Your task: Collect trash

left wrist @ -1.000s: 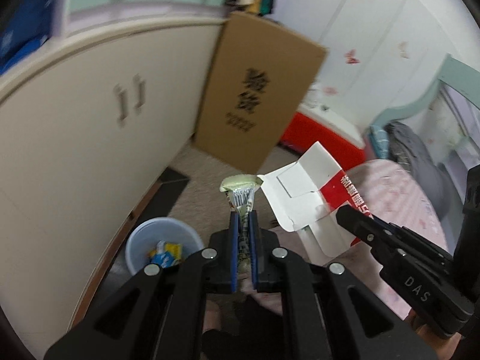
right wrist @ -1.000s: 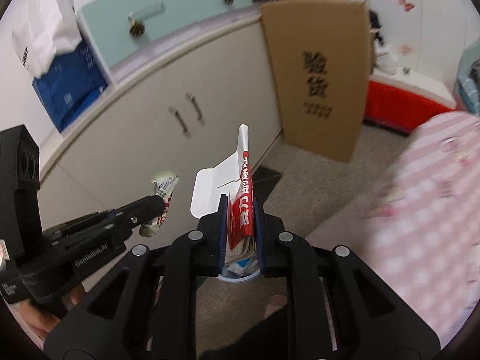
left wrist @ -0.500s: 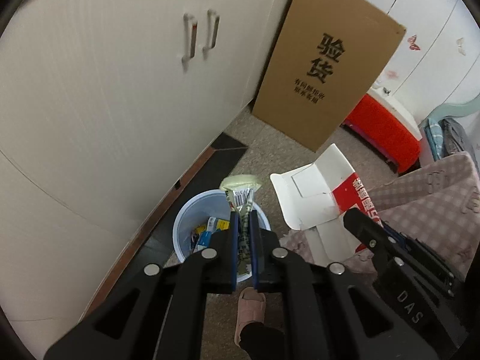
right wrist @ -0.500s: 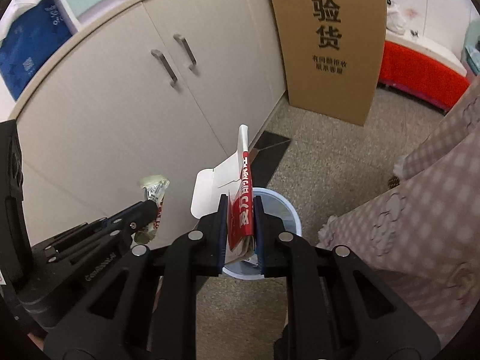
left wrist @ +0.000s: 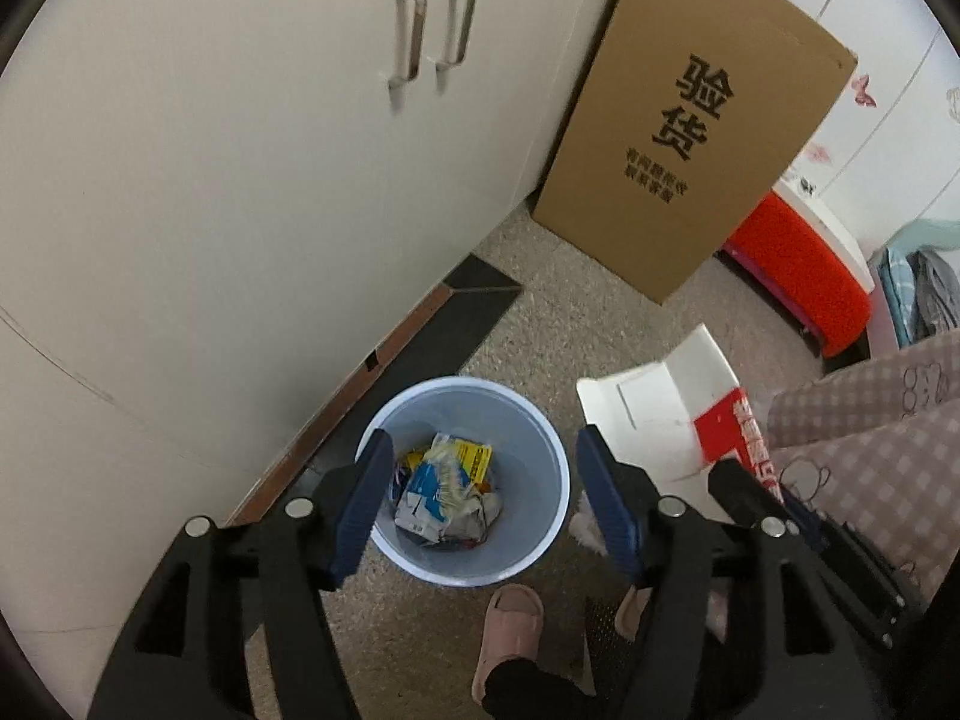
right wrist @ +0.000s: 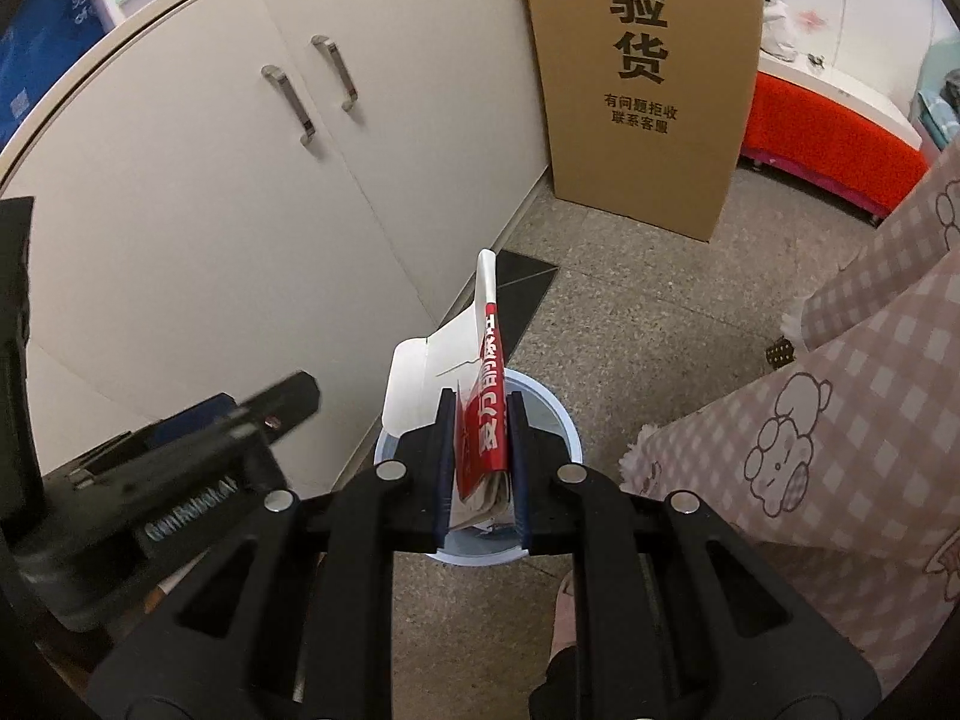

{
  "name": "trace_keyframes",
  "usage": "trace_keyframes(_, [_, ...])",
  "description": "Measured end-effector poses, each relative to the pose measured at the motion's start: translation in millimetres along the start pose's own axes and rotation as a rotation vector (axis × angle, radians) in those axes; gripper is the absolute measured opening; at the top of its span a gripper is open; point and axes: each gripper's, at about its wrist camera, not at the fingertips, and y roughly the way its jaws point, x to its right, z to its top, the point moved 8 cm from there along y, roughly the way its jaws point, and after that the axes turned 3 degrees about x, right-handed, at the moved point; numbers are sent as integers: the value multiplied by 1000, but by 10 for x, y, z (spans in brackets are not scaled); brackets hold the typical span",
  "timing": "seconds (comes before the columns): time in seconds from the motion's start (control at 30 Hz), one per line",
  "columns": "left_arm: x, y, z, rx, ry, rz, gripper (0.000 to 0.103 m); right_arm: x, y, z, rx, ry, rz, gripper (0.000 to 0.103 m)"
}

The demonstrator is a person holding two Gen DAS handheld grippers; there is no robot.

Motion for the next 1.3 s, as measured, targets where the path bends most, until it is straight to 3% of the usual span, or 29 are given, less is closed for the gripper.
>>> trace_keyframes(0.17, [-66, 18, -73, -1, 8, 46, 65, -38, 33, -41, -15, -12, 6, 16])
trace_keyframes(0.77, [-344, 49, -222, -29, -42, 90, 71, -63, 33, 4, 20, -8, 28, 16])
trace_keyframes(0.87, [-378, 45, -201, -23, -58, 99, 72, -95, -20, 127, 90, -12, 45, 26])
trace_keyframes(0.9, [-393, 36, -202, -20, -65, 99, 72, -117, -26, 155, 103, -20, 46, 38])
trace_keyframes(0.97, [-429, 23, -189, -16, -80, 101, 74, -136, -20, 176, 112, -41, 37, 51])
trace_keyframes(1.3, [-477, -48, -213, -8, -104, 101, 76, -40, -76, 153, 102, 0, 38, 57])
